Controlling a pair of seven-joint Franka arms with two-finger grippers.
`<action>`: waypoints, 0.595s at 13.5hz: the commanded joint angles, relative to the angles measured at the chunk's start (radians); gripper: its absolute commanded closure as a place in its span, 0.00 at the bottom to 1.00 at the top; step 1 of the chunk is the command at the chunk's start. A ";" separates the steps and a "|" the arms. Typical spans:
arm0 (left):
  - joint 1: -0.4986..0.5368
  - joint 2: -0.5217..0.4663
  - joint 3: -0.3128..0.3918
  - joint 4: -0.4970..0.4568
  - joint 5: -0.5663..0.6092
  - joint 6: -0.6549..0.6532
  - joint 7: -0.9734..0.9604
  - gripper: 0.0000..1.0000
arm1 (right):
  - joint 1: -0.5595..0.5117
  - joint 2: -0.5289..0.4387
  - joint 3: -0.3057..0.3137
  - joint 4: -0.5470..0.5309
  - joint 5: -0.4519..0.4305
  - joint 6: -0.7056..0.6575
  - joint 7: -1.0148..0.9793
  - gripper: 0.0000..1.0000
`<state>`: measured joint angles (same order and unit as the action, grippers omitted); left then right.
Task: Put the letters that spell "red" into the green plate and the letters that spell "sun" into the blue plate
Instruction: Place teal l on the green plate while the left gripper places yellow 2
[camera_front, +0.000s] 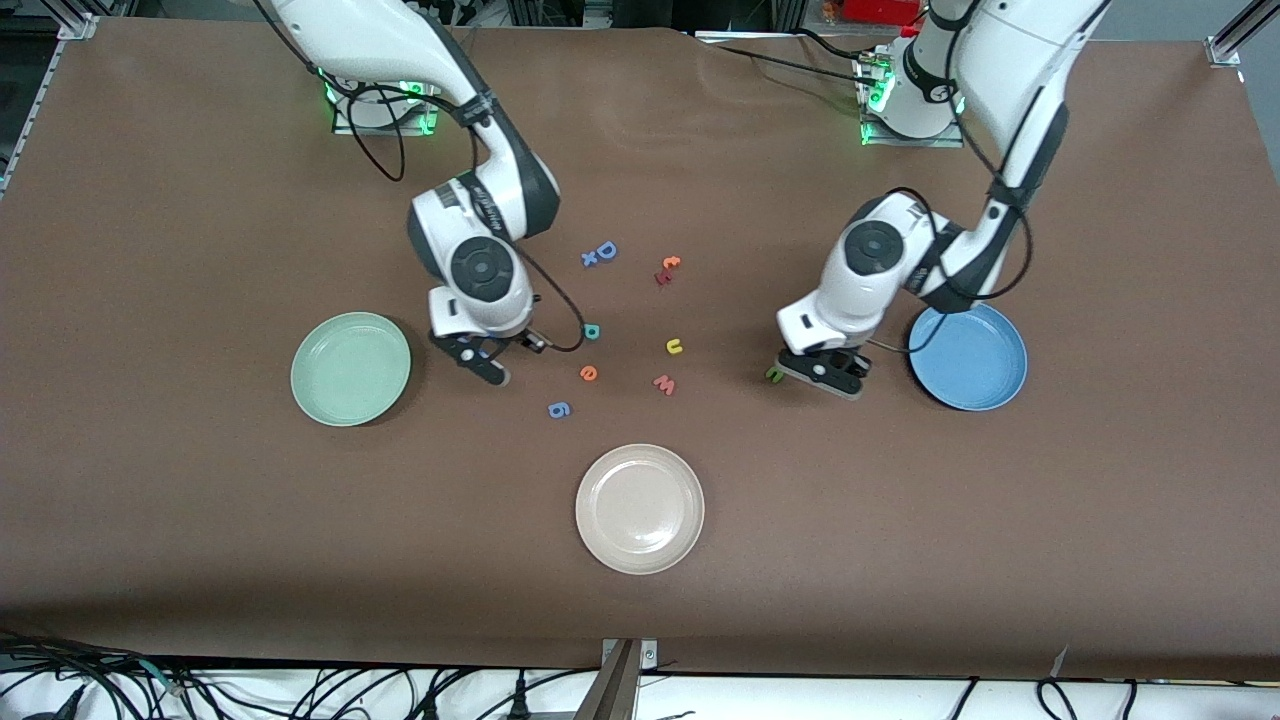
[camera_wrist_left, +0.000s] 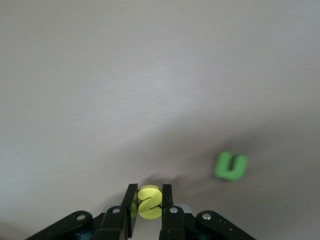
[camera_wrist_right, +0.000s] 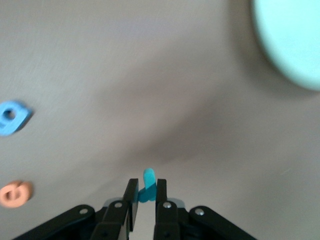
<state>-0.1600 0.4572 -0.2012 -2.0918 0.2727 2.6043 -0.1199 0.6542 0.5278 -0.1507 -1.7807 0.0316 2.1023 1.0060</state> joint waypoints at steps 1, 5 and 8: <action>0.100 -0.069 -0.004 -0.010 -0.159 -0.076 0.272 1.00 | -0.001 -0.043 -0.108 -0.020 0.011 -0.082 -0.258 0.96; 0.226 -0.083 0.009 -0.014 -0.178 -0.111 0.434 1.00 | -0.008 -0.039 -0.237 -0.078 0.013 -0.094 -0.551 0.96; 0.253 -0.083 0.078 -0.017 -0.178 -0.131 0.543 0.97 | -0.057 0.033 -0.240 -0.097 0.013 -0.050 -0.618 0.96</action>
<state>0.0850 0.3960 -0.1524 -2.0938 0.1317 2.4979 0.3341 0.6125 0.5209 -0.3914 -1.8657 0.0324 2.0196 0.4377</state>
